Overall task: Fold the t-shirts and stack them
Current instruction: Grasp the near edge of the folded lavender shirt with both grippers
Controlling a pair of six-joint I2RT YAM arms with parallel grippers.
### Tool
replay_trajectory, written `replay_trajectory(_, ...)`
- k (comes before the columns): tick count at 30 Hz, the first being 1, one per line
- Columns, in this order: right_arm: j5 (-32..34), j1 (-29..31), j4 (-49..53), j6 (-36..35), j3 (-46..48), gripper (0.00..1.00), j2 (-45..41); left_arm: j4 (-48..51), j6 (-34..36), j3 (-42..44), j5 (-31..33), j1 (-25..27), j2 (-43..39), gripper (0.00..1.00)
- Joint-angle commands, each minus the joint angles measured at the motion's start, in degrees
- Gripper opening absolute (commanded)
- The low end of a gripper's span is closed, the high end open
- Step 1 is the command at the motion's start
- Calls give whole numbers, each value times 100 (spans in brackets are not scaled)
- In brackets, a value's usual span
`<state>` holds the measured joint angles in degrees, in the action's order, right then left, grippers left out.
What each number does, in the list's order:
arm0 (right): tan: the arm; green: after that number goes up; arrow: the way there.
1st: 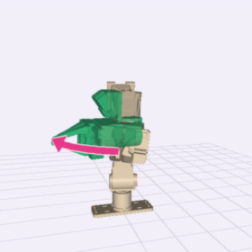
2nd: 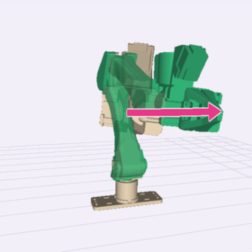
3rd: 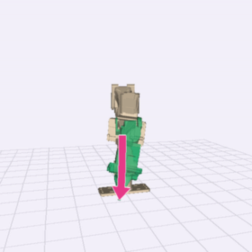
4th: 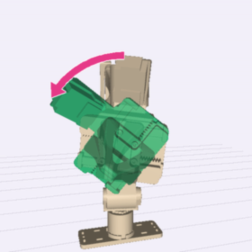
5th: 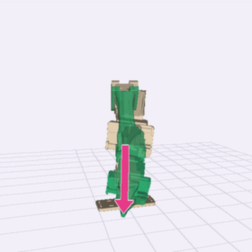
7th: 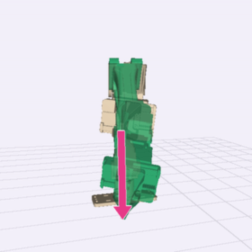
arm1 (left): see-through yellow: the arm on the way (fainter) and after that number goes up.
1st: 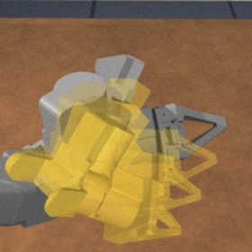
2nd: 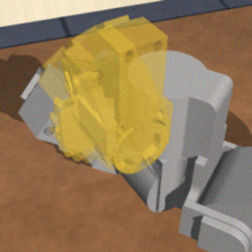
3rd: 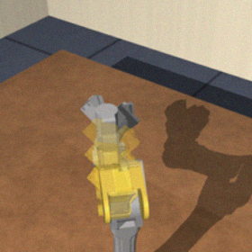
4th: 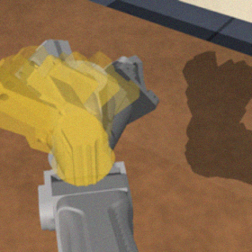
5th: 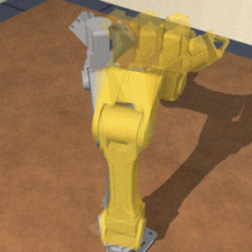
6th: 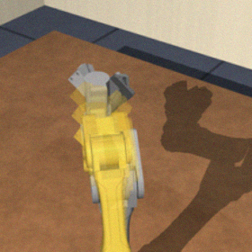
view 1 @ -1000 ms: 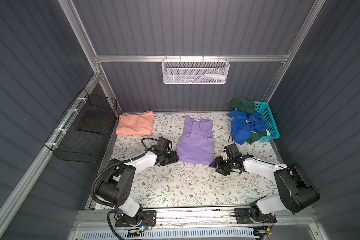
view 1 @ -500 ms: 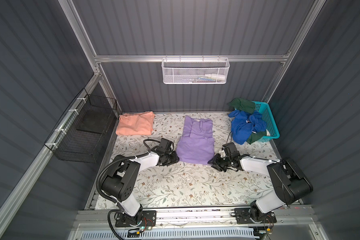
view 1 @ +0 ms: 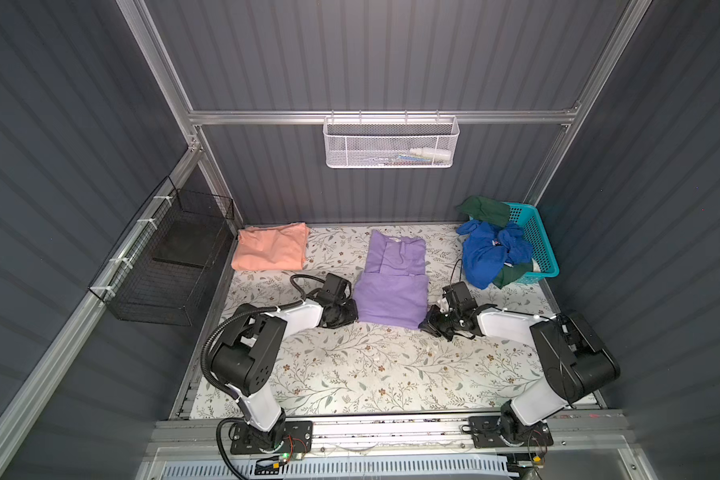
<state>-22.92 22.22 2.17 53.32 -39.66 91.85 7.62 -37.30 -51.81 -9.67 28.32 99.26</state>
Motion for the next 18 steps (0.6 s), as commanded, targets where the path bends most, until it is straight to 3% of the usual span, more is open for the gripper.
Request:
replay_trajectory(1, 124, -44, 303, -205, -141, 0, -134, 239, 199, -138, 18, 16, 113, 0)
replay_trajectory(18, 82, -31, 1236, -606, -326, 0, -1214, 974, 364, -186, 334, 463, -1179, 0)
